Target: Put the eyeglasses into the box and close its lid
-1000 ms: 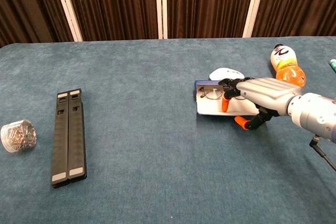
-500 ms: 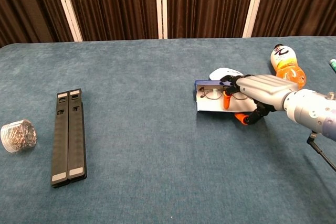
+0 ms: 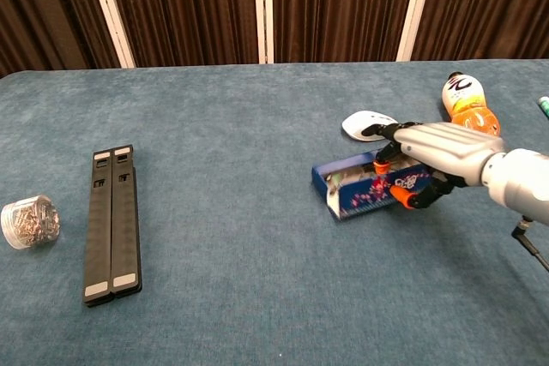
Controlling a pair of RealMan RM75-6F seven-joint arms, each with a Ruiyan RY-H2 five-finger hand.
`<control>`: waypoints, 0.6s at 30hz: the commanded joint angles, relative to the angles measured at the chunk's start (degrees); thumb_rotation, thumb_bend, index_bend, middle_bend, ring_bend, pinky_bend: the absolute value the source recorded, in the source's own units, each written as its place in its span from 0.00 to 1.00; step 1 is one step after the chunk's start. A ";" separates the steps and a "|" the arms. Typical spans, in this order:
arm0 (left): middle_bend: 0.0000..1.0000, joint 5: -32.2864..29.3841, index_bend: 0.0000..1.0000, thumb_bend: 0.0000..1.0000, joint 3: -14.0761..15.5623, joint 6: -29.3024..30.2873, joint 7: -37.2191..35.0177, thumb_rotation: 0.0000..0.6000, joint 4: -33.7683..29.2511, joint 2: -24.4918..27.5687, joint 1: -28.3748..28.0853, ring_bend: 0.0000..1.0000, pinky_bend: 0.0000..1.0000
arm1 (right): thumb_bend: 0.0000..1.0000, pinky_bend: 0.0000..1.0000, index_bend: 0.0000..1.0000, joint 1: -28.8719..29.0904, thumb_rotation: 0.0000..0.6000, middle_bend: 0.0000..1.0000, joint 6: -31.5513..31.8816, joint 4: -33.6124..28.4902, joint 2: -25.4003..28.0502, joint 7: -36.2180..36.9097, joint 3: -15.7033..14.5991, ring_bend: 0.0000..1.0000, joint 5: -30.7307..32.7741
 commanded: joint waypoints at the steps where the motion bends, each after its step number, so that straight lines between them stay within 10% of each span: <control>1: 0.00 0.32 0.00 0.00 0.10 0.18 -0.20 1.00 -0.19 0.14 0.11 0.00 0.00 | 0.44 0.00 0.66 -1.01 1.00 0.04 1.19 -3.07 2.81 0.65 -1.50 0.00 -2.16; 18: 0.00 1.18 0.00 0.00 0.52 -0.01 -0.45 1.00 -0.64 0.59 0.15 0.00 0.00 | 0.44 0.00 0.66 0.62 1.00 0.02 -0.99 -13.36 9.92 -7.59 -2.51 0.00 -4.21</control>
